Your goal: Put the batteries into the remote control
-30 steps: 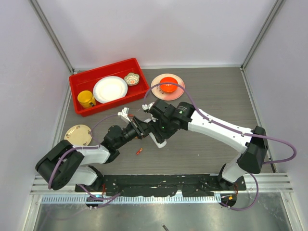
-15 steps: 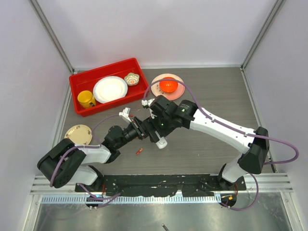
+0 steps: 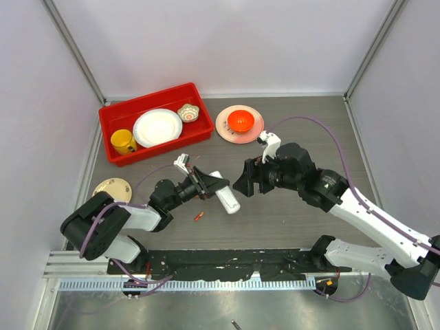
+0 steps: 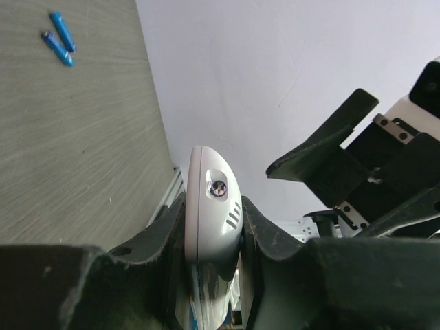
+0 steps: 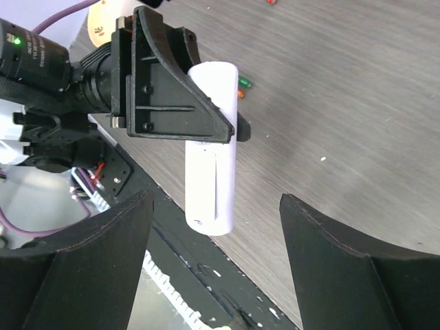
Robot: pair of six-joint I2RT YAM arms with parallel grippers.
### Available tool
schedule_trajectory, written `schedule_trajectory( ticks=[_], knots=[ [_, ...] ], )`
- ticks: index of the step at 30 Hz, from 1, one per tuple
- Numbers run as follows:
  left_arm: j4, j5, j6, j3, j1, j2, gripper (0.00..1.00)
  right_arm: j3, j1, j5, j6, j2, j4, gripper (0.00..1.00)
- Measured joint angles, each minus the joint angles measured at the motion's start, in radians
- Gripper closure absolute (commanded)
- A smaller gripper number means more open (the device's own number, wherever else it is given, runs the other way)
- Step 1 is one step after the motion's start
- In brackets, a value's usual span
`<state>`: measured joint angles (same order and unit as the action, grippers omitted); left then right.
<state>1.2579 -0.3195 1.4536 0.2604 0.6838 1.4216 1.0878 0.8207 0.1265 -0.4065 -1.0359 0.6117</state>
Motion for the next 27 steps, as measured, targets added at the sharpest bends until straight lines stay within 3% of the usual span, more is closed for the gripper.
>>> schedule_trajectory(
  ticks=[7,17,27],
  knots=[
    [0.009,-0.098,0.072,0.009,-0.005,0.087,1.00,-0.263,-0.090,0.175,-0.143,0.097,-0.263,0.11],
    [0.015,-0.174,0.087,0.055,-0.006,0.056,1.00,-0.408,-0.162,0.411,-0.245,0.106,-0.479,0.12],
    [0.028,-0.190,0.087,0.067,-0.006,0.048,1.00,-0.494,-0.164,0.542,-0.357,0.091,-0.648,0.14]
  ],
)
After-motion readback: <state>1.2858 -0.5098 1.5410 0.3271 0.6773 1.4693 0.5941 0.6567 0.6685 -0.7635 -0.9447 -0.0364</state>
